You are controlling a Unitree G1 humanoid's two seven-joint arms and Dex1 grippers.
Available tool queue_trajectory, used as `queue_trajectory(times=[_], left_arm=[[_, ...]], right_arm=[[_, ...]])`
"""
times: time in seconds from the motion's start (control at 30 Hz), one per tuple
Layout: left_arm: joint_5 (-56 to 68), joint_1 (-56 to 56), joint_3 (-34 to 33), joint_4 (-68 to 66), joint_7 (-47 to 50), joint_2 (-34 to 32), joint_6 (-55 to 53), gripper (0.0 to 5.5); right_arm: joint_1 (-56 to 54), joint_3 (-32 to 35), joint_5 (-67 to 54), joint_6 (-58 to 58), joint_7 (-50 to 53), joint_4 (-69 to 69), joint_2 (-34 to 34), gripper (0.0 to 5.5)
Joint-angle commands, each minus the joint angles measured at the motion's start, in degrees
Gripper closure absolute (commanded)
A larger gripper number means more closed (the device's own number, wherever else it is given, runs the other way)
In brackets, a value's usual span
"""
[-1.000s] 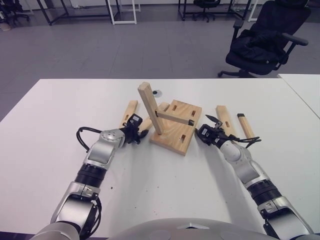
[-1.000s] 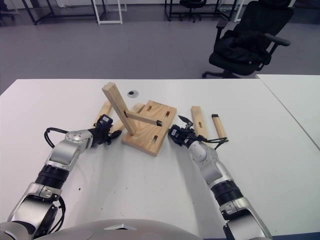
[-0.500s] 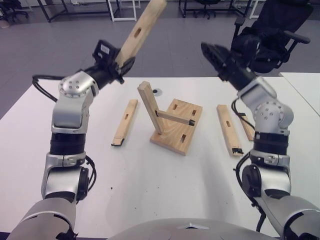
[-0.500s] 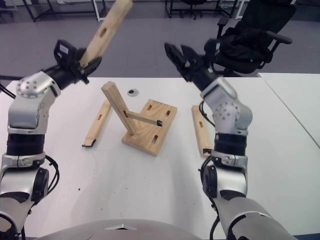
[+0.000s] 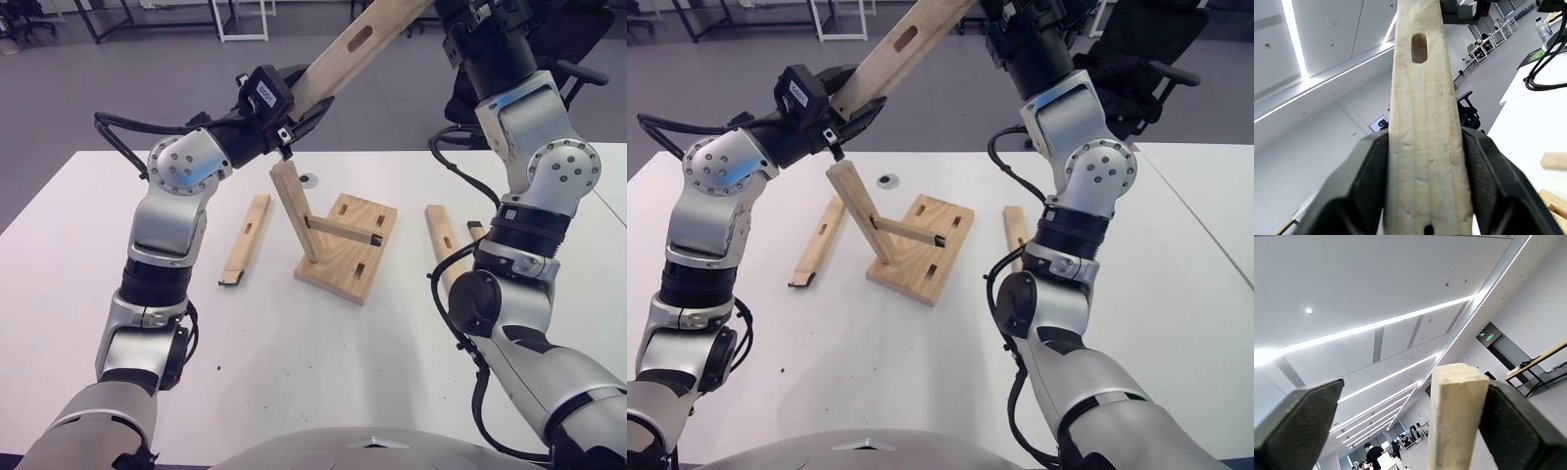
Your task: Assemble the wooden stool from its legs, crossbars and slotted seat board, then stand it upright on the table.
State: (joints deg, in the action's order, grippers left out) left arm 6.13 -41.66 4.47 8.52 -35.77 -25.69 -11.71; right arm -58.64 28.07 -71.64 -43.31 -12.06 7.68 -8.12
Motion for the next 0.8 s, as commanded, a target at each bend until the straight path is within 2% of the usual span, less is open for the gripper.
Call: queue_trajectory(times=[0.03,0.33,0.5,0.57,0.6,0.73,0.8], left_arm=[[-1.14,0.09,0.57,-0.60,-1.13,-1.17,2.08,3.38],[-3.34,0.51,1.74,-1.54,-2.40,-2.48,5.10,3.38],[-3.42,0.62,2.26,-1.75,-3.50,-3.11,5.38,3.38],[-3.01,0.90,2.30,-1.48,-3.88,-3.38,4.63,3.38],[-2.74,1.05,2.10,-1.18,-3.57,-3.21,3.81,3.02],[-0.68,-1.31,-0.92,-1.25,-0.47,-1.59,-0.14,2.36],[3.98,-2.71,-6.27,0.60,3.05,0.35,-4.64,1.93]], right_arm=[[1.65,-1.06,0.75,-0.42,1.71,-0.46,-1.12,1.77],[4.09,-3.81,1.67,-0.63,2.31,-2.17,-1.17,3.61],[5.96,-5.02,2.43,-0.42,2.53,-4.22,-0.94,4.44],[6.52,-4.84,2.13,-0.04,2.98,-4.71,-0.63,4.47],[6.80,-4.47,1.82,0.33,3.43,-4.92,-0.34,4.47],[9.69,-2.93,2.75,2.76,6.36,-5.84,0.26,4.49],[14.02,-3.28,8.89,5.79,8.76,-5.60,-1.27,4.49]])
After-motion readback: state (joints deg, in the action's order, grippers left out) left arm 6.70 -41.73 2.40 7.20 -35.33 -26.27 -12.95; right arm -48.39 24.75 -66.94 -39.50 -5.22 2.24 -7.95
